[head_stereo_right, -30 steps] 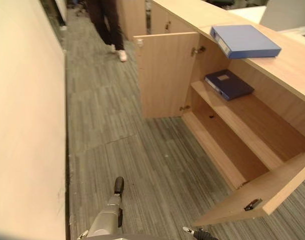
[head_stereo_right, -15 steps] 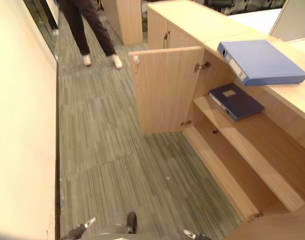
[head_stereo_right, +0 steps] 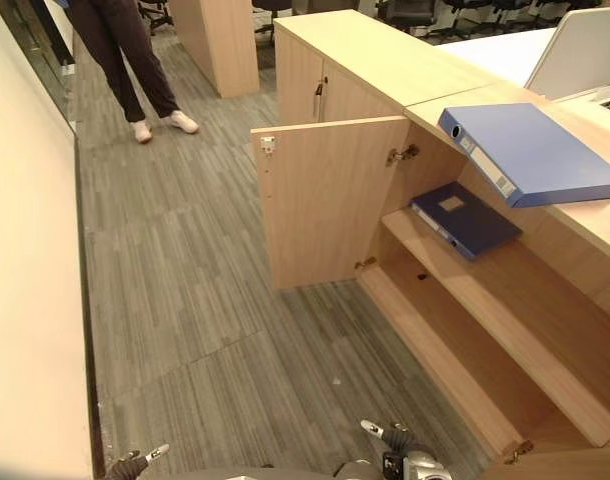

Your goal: Put the empty folder in the office cabinet

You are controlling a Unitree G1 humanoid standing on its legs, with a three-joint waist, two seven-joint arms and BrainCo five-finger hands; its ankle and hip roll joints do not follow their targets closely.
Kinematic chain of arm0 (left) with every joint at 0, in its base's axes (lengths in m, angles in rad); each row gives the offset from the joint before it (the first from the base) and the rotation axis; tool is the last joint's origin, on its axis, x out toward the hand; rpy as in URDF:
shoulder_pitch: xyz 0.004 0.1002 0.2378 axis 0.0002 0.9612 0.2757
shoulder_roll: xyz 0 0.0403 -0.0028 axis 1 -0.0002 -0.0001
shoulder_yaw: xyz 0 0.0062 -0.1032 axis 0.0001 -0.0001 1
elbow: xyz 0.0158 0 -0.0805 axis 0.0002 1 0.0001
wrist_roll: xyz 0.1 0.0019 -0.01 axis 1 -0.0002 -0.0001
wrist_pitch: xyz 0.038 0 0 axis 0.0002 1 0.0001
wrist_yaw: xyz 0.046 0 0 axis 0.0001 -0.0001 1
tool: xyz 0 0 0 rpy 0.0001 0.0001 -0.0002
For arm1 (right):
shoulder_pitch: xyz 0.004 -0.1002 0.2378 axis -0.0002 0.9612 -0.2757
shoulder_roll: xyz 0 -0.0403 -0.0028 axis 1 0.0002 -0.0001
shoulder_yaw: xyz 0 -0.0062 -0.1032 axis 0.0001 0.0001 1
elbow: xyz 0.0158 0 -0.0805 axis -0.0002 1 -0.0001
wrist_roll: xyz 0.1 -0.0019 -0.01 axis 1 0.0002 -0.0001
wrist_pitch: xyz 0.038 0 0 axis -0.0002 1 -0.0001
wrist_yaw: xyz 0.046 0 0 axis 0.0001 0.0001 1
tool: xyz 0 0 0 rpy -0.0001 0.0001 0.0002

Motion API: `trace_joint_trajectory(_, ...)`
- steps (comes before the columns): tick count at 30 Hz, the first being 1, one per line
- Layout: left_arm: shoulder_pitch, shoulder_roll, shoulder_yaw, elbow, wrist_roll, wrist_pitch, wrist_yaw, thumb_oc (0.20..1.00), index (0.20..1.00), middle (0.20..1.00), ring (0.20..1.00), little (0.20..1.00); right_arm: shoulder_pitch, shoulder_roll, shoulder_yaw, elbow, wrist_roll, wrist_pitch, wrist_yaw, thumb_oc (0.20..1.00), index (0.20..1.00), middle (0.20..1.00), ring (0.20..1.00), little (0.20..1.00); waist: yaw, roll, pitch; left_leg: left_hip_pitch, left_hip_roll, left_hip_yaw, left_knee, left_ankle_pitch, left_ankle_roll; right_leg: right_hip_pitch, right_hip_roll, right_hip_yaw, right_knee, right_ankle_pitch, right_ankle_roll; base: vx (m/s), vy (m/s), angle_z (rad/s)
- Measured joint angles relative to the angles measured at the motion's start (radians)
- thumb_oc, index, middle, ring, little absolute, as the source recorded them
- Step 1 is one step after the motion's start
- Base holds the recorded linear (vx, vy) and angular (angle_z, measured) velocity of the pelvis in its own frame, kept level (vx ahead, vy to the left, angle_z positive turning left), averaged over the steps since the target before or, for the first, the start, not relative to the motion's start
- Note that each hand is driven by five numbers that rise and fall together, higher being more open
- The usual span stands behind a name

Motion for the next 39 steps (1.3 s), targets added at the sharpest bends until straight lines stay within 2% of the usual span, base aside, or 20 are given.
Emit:
trace_joint_trajectory(2, -0.003, -0.018, 0.001, 0.003, 0.001, 0.001, -0.003, 1.0, 1.0, 1.0, 1.0, 1.0, 0.006, -0.009, -0.006, -0.001, 0.001, -0.004, -0.001, 1.0, 1.0, 1.0, 1.0, 1.0, -0.018, 0.032, 0.025, 0.009, 0.039, 0.002, -0.002, -0.015, 0.0, -0.059, 0.015, 0.041, 0.086, -0.014, 0.006, 0.14, -0.132, -0.38)
trace_joint_trajectory(5, -0.008, -0.032, 0.004, -0.001, 0.004, 0.0, -0.005, 1.0, 1.0, 1.0, 1.0, 1.0, 0.041, -0.013, -0.005, 0.009, 0.0, 0.008, 0.0, 1.0, 1.0, 1.0, 1.0, 1.0, -0.039, 0.038, 0.038, 0.022, 0.061, 0.008, -0.013, -0.011, -0.008, -0.074, -0.045, -0.084, -0.021, 0.021, 0.054, 0.13, -0.13, -0.1)
trace_joint_trajectory(6, -0.006, -0.034, 0.005, 0.0, 0.009, 0.0, -0.008, 1.0, 1.0, 1.0, 1.0, 1.0, 0.061, -0.01, -0.008, 0.01, 0.002, 0.005, 0.0, 1.0, 1.0, 1.0, 1.0, 1.0, -0.044, 0.036, 0.041, 0.045, 0.065, 0.007, -0.022, -0.011, -0.008, -0.045, -0.042, -0.091, -0.066, 0.096, 0.052, 0.15, -0.254, -0.08)
trace_joint_trajectory(8, -0.002, -0.049, 0.007, 0.009, 0.022, 0.0, -0.014, 1.0, 1.0, 1.0, 1.0, 1.0, 0.078, -0.02, -0.006, 0.023, 0.001, 0.006, 0.0, 1.0, 1.0, 1.0, 1.0, 1.0, -0.05, 0.053, 0.037, 0.053, 0.106, 0.001, -0.007, -0.019, -0.023, -0.006, 0.011, -0.09, -0.115, 0.118, 0.01, 0.12, -0.308, 0.01)
trace_joint_trajectory(9, -0.011, -0.049, 0.009, 0.026, 0.023, -0.001, -0.014, 1.0, 1.0, 1.0, 1.0, 1.0, 0.066, -0.022, -0.007, 0.03, 0.002, 0.005, 0.0, 1.0, 1.0, 1.0, 1.0, 1.0, -0.052, 0.065, 0.041, 0.018, 0.135, 0.0, 0.072, -0.037, -0.063, -0.002, 0.03, -0.087, -0.119, 0.103, -0.003, 0.05, -0.255, 0.13)
trace_joint_trajectory(11, -0.045, -0.04, 0.013, 0.04, 0.022, -0.005, -0.012, 1.0, 1.0, 1.0, 1.0, 1.0, 0.063, -0.017, -0.003, 0.03, 0.002, 0.006, 0.0, 1.0, 1.0, 1.0, 1.0, 1.0, -0.046, 0.033, 0.058, -0.083, 0.17, -0.004, 0.285, -0.033, -0.095, 0.023, 0.048, -0.085, -0.172, 0.094, -0.017, 0.07, -0.23, 0.05)
trace_joint_trajectory(12, -0.036, -0.04, 0.022, 0.04, 0.021, -0.005, -0.011, 1.0, 1.0, 1.0, 1.0, 1.0, 0.056, -0.022, -0.004, 0.031, 0.003, 0.003, -0.003, 1.0, 1.0, 1.0, 1.0, 1.0, -0.037, 0.015, 0.071, -0.163, 0.226, -0.022, 0.496, -0.006, -0.136, 0.082, 0.102, -0.078, -0.257, 0.106, -0.046, 0.09, -0.151, -0.33)
trace_joint_trajectory(14, -0.004, -0.047, 0.021, 0.038, 0.021, -0.003, -0.012, 1.0, 1.0, 1.0, 1.0, 1.0, 0.054, -0.024, 0.004, 0.036, 0.011, -0.003, -0.008, 1.0, 1.0, 1.0, 1.0, 1.0, -0.03, -0.016, 0.073, -0.208, 0.256, -0.053, 0.603, -0.004, -0.163, 0.124, 0.136, -0.059, -0.306, 0.115, -0.07, 0.11, -0.051, -0.5)
trace_joint_trajectory(16, 0.005, -0.049, 0.029, 0.04, 0.018, -0.004, -0.008, 1.0, 1.0, 1.0, 1.0, 1.0, 0.048, -0.023, 0.004, 0.029, 0.012, -0.005, -0.013, 1.0, 1.0, 1.0, 1.0, 1.0, -0.035, -0.028, 0.066, -0.225, 0.246, -0.068, 0.525, 0.001, -0.171, 0.142, 0.149, -0.035, -0.333, 0.11, -0.077, 0.19, 0.041, -0.36)
trace_joint_trajectory(18, 0.003, -0.047, 0.019, 0.038, 0.018, -0.005, -0.006, 1.0, 1.0, 1.0, 1.0, 1.0, 0.038, -0.024, 0.014, 0.034, 0.011, -0.002, -0.013, 1.0, 1.0, 1.0, 1.0, 1.0, -0.027, -0.031, 0.061, -0.175, 0.244, -0.182, 0.112, 0.059, -0.203, 0.149, 0.196, 0.034, -0.356, 0.117, -0.067, 0.22, 0.097, -0.79)
trace_joint_trajectory(19, 0.005, -0.047, 0.02, 0.039, 0.018, -0.004, -0.005, 1.0, 1.0, 1.0, 1.0, 1.0, 0.035, -0.023, 0.018, 0.033, 0.011, -0.003, -0.013, 1.0, 1.0, 1.0, 1.0, 1.0, -0.024, -0.025, 0.059, -0.149, 0.255, -0.223, 0.005, 0.1, -0.219, 0.158, 0.215, 0.049, -0.361, 0.115, -0.072, 0.17, 0.131, -0.91)
trace_joint_trajectory(22, -0.011, -0.047, 0.016, 0.034, 0.013, -0.011, -0.002, 1.0, 1.0, 1.0, 1.0, 1.0, 0.03, -0.029, 0.023, 0.03, 0.011, -0.006, -0.015, 1.0, 1.0, 1.0, 1.0, 1.0, -0.038, -0.013, 0.051, -0.172, 0.289, -0.332, -0.077, 0.195, -0.253, 0.165, 0.243, 0.084, -0.337, 0.08, -0.064, 0.21, 0.189, -0.49)
trace_joint_trajectory(24, -0.041, -0.046, 0.007, 0.025, -0.005, -0.012, -0.001, 1.0, 1.0, 1.0, 1.0, 1.0, 0.031, -0.03, 0.022, 0.032, 0.011, -0.007, -0.019, 1.0, 1.0, 1.0, 1.0, 1.0, -0.039, -0.011, 0.048, -0.196, 0.337, -0.346, -0.076, 0.228, -0.255, 0.159, 0.261, 0.11, -0.315, 0.054, -0.076, 0.21, 0.256, -0.61)
trace_joint_trajectory(25, -0.05, -0.046, -0.004, 0.002, -0.011, -0.013, 0.0, 1.0, 1.0, 1.0, 1.0, 1.0, 0.035, -0.031, 0.013, 0.033, 0.011, -0.006, -0.022, 1.0, 1.0, 1.0, 1.0, 1.0, -0.042, -0.011, 0.044, -0.197, 0.339, -0.341, -0.076, 0.229, -0.253, 0.159, 0.26, 0.143, -0.299, 0.037, -0.053, 0.2, 0.284, -0.68)
trace_joint_trajectory(27, -0.032, -0.047, -0.024, -0.016, -0.011, -0.027, -0.002, 1.0, 1.0, 1.0, 1.0, 1.0, 0.035, -0.038, -0.007, 0.036, 0.011, -0.003, -0.021, 1.0, 1.0, 1.0, 1.0, 1.0, -0.031, -0.002, 0.041, -0.174, 0.335, -0.349, -0.076, 0.229, -0.253, 0.159, 0.26, 0.18, -0.271, 0.039, -0.078, 0.19, 0.315, -0.71)
trace_joint_trajectory(29, -0.039, -0.058, -0.029, -0.021, -0.009, -0.03, -0.005, 1.0, 1.0, 1.0, 1.0, 1.0, 0.047, -0.056, -0.008, 0.041, 0.01, -0.003, -0.021, 1.0, 1.0, 1.0, 1.0, 1.0, -0.066, 0.027, 0.031, -0.159, 0.325, -0.373, -0.067, 0.222, -0.257, 0.171, 0.27, 0.209, -0.27, 0.045, -0.092, 0.18, 0.338, -0.52)
trace_joint_trajectory(33, -0.054, -0.065, -0.061, -0.021, -0.003, -0.031, -0.019, 1.0, 1.0, 1.0, 1.0, 1.0, 0.052, -0.085, -0.027, 0.038, 0.01, -0.002, -0.017, 1.0, 1.0, 1.0, 1.0, 1.0, -0.079, 0.08, 0.025, -0.129, 0.25, -0.351, -0.075, 0.204, -0.223, 0.183, 0.244, 0.285, -0.272, 0.046, -0.093, 0.15, 0.331, -0.6)
trace_joint_trajectory(34, -0.078, -0.065, -0.066, -0.021, -0.001, -0.032, -0.023, 1.0, 1.0, 1.0, 1.0, 1.0, 0.057, -0.085, -0.031, 0.039, 0.009, 0.0, -0.005, 1.0, 1.0, 1.0, 1.0, 1.0, -0.083, 0.088, 0.029, -0.124, 0.207, -0.316, -0.07, 0.188, -0.189, 0.191, 0.206, 0.309, -0.267, 0.043, -0.087, 0.1, 0.382, -0.39)
trace_joint_trajectory(37, -0.088, -0.069, -0.068, -0.02, -0.001, -0.033, -0.026, 1.0, 1.0, 1.0, 1.0, 1.0, 0.051, -0.091, -0.045, 0.04, 0.009, 0.001, -0.001, 1.0, 1.0, 1.0, 1.0, 1.0, -0.093, 0.124, 0.035, -0.104, 0.186, -0.277, -0.065, 0.147, -0.152, 0.152, 0.172, 0.343, -0.183, -0.007, -0.025, 0.06, 0.274, -0.42)
trace_joint_trajectory(39, -0.108, -0.061, -0.086, -0.03, -0.001, -0.034, -0.025, 1.0, 1.0, 1.0, 1.0, 1.0, 0.04, -0.078, -0.044, 0.034, 0.009, 0.002, 0.003, 1.0, 1.0, 1.0, 1.0, 1.0, -0.093, 0.108, 0.047, -0.095, 0.134, -0.246, -0.064, 0.134, -0.121, 0.113, 0.101, 0.333, -0.098, -0.032, -0.003, 0.05, 0.251, -0.33)
